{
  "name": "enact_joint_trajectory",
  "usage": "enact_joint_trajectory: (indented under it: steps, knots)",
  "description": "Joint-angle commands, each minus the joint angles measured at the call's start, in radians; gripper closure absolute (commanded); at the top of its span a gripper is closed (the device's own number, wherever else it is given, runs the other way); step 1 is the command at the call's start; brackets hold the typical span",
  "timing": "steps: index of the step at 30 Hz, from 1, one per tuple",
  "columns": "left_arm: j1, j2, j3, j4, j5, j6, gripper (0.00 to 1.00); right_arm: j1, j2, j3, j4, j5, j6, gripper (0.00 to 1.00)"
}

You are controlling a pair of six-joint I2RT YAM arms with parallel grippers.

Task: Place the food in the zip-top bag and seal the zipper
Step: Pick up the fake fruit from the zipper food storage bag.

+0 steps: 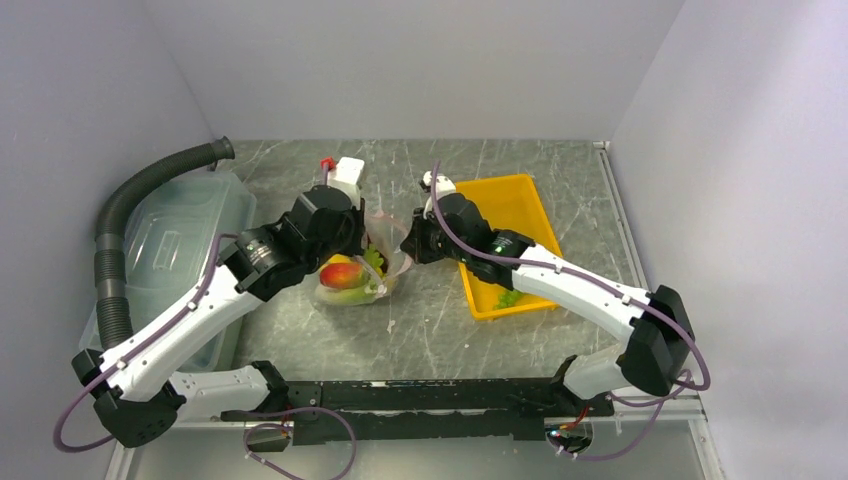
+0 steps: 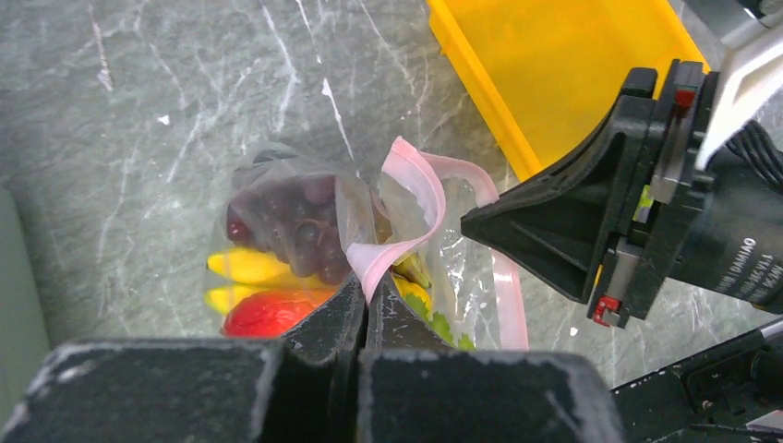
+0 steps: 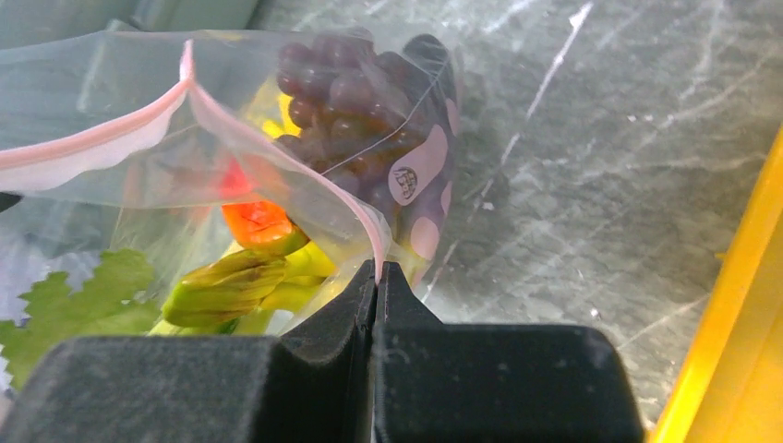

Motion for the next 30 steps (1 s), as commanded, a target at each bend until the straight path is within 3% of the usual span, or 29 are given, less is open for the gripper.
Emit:
enact_joint_trajectory:
  steps: [1,4,7,11,16,22,30]
  knots:
    - [0.002,-0.029,-0.049,0.126,0.062,-0.023,1.00,-0.025,-0.047,-0.060,0.072,-0.016,0.017,1.00]
    - [0.001,-0.025,-0.070,0.135,0.085,-0.034,1.00,-0.030,-0.078,-0.083,0.066,-0.025,-0.003,1.00]
    - [0.002,-0.028,-0.086,0.147,0.120,-0.043,1.00,-0.030,-0.117,-0.093,0.048,-0.017,-0.015,0.88]
    - [0.002,-0.029,-0.102,0.156,0.150,-0.056,1.00,-0.030,-0.185,-0.090,0.009,0.003,-0.035,0.62]
    - [0.002,-0.029,-0.114,0.168,0.182,-0.063,1.00,-0.030,-0.250,-0.043,-0.094,0.047,-0.070,0.44]
    - [0.002,-0.032,-0.123,0.176,0.208,-0.063,1.00,-0.031,-0.325,-0.007,-0.219,0.173,-0.107,0.36]
    - [0.001,-0.044,-0.127,0.154,0.213,-0.058,1.00,-0.071,-0.357,-0.001,-0.383,0.294,-0.113,0.33]
